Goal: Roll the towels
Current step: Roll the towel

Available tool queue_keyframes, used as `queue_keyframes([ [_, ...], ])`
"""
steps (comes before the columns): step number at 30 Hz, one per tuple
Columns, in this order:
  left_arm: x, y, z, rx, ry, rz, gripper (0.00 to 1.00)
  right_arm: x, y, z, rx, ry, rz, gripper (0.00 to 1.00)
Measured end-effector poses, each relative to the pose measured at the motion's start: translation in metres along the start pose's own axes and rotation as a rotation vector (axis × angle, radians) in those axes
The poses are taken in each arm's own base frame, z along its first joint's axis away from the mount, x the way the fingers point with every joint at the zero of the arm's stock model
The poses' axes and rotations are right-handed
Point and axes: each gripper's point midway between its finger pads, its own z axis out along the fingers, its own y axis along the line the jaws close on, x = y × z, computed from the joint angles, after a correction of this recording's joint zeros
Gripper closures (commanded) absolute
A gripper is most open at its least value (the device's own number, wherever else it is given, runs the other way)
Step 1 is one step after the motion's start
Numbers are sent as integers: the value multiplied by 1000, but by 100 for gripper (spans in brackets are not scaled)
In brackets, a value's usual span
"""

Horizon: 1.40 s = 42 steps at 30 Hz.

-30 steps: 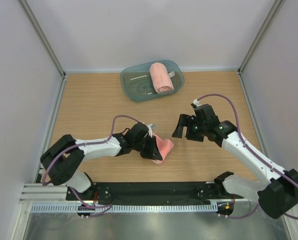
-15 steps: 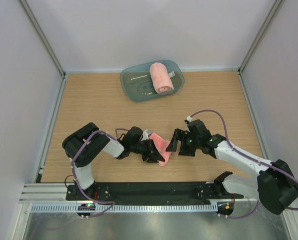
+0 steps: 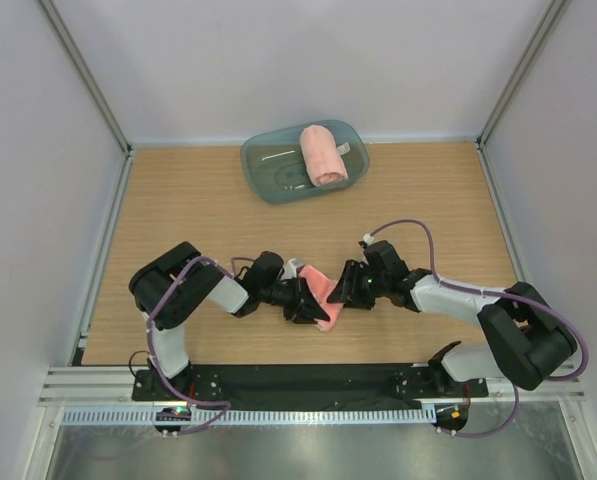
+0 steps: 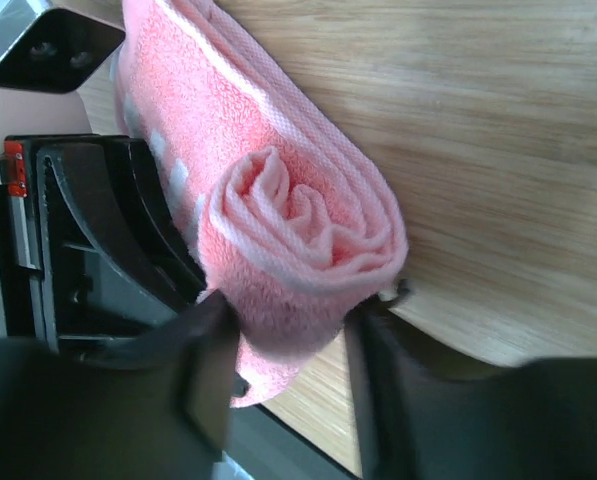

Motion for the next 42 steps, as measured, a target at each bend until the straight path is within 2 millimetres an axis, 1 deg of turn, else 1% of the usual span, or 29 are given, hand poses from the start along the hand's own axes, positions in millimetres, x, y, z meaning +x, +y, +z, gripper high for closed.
queue_keyframes([
  [1, 0, 0, 0, 1, 1, 0, 87, 0, 0, 0, 1, 1, 2, 63],
  [4, -2, -1, -1, 5, 0, 1, 83, 1, 1, 0, -3, 2, -5, 97],
  [5, -2, -1, -1, 6, 0, 2, 80, 1, 0, 0, -1, 3, -4, 99],
  [7, -3, 1, -2, -4, -4, 13, 74, 2, 0, 0, 4, 6, -3, 99],
  [8, -3, 1, -2, -14, -6, 18, 67, 2, -1, 0, 9, 9, -3, 99],
  [11, -6, 1, -9, -84, -44, 69, 54, 1, -1, -2, 30, 15, -7, 99],
  [12, -8, 0, -12, -114, -65, 93, 53, 0, -1, -3, 41, 17, -11, 99],
  [14, -15, -6, -22, -180, -124, 144, 51, -1, -2, -4, 64, 22, -19, 99],
  [20, -28, -29, -57, -406, -331, 352, 50, 0, -1, -4, 114, 55, -35, 99],
  [22, -28, -37, -68, -491, -407, 447, 50, 0, -1, -3, 129, 66, -40, 99],
  [23, -18, -41, -66, -527, -422, 517, 50, 0, 0, -2, 134, 69, -41, 99],
  [25, -6, -51, -68, -601, -475, 651, 49, 0, 1, -1, 142, 77, -45, 99],
  [27, 4, -58, -67, -655, -520, 768, 48, 1, 2, -1, 145, 82, -48, 99],
  [30, 15, -60, -65, -740, -570, 916, 47, 1, 3, 0, 150, 91, -50, 99],
  [33, 27, -56, -53, -824, -597, 1079, 46, 2, 5, 1, 154, 98, -52, 99],
  [36, 37, -49, -36, -896, -591, 1217, 46, 2, 5, 1, 156, 102, -52, 99],
  [38, 40, -43, -22, -932, -573, 1287, 46, 2, 5, 1, 158, 103, -52, 99],
  [42, 36, -31, -6, -992, -546, 1354, 45, 3, 6, 1, 158, 105, -53, 99],
])
